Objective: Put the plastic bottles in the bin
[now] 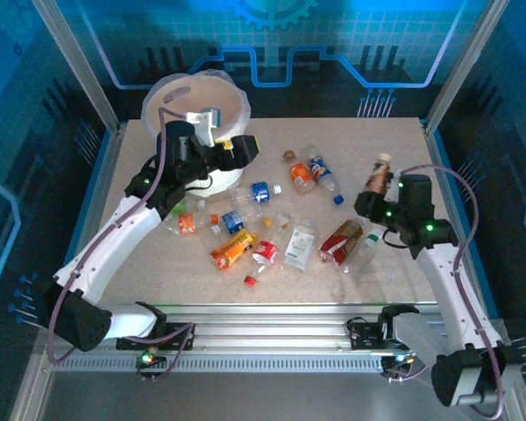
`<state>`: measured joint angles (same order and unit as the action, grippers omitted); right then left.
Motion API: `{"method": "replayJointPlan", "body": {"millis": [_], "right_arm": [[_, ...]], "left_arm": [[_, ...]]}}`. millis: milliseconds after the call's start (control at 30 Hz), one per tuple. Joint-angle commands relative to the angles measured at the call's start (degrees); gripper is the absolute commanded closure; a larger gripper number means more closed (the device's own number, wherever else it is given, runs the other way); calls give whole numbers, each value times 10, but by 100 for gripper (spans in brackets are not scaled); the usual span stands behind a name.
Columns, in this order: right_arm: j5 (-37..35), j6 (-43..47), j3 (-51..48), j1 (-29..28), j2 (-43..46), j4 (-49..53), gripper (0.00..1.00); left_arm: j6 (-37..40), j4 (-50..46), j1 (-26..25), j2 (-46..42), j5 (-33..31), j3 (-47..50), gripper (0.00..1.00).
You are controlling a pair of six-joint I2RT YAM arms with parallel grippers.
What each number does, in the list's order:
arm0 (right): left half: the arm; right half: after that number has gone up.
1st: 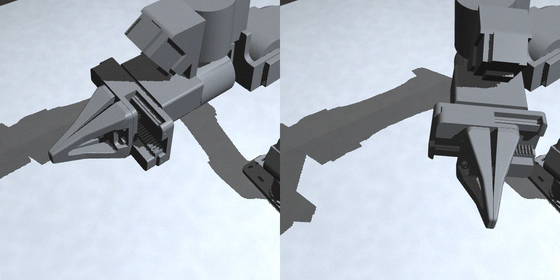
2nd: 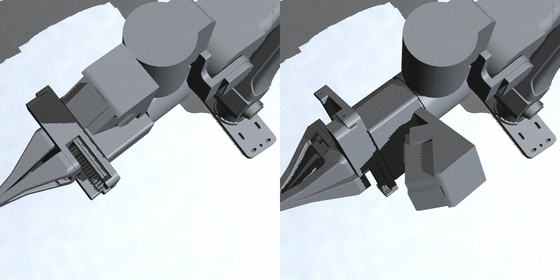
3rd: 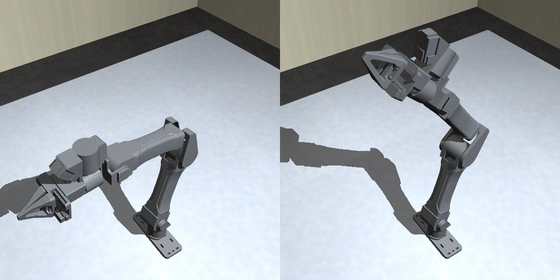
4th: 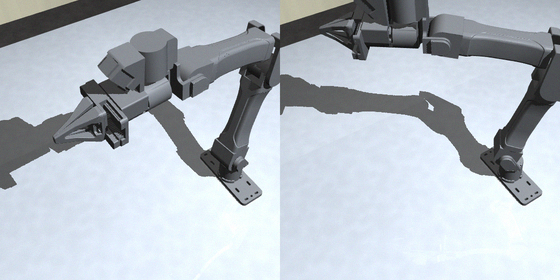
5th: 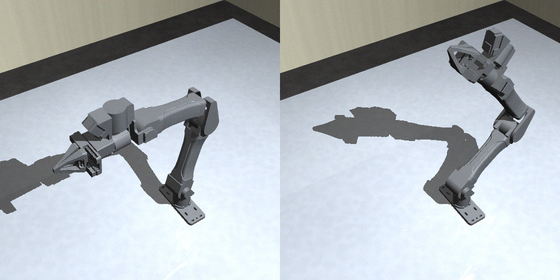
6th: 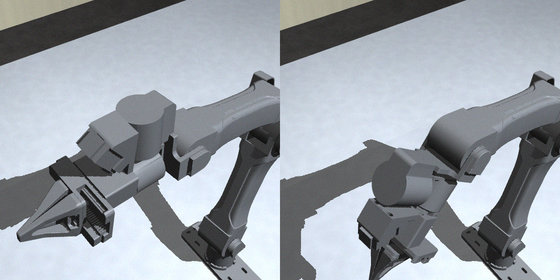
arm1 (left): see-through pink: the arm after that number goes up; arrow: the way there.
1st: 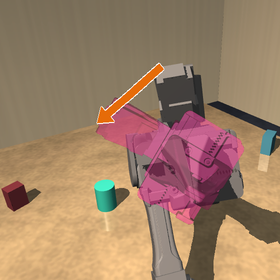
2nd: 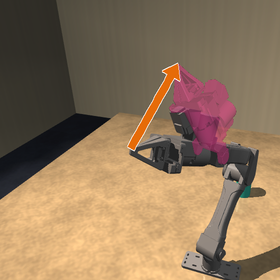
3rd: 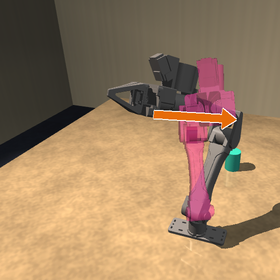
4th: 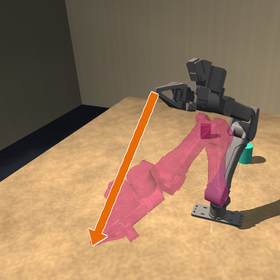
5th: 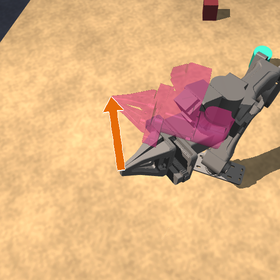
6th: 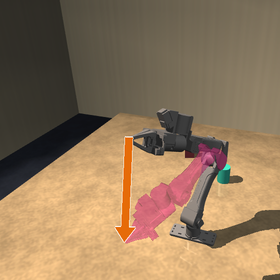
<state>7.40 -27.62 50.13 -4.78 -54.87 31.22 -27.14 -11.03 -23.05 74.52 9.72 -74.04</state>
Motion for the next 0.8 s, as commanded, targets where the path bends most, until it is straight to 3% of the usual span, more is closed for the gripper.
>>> {"method": "replayJointPlan", "body": {"millis": [0,133,367,600,767], "right_arm": [[26,46,34,-66,-15,-92,77],[30,95,63,-151,-50,-136,77],[50,138,109,-248,-121,-190,79],[65,146,145,-298,-162,-211,79],[72,148,162,-318,-173,-217,79]], "left_arm": [[-13,41,-3,-32,1,13,1],[-19,64,-4,-33,45,17,1],[-19,137,-5,-19,200,13,1],[2,137,-7,-7,208,18,1],[-2,140,-10,26,231,3,8]]}}
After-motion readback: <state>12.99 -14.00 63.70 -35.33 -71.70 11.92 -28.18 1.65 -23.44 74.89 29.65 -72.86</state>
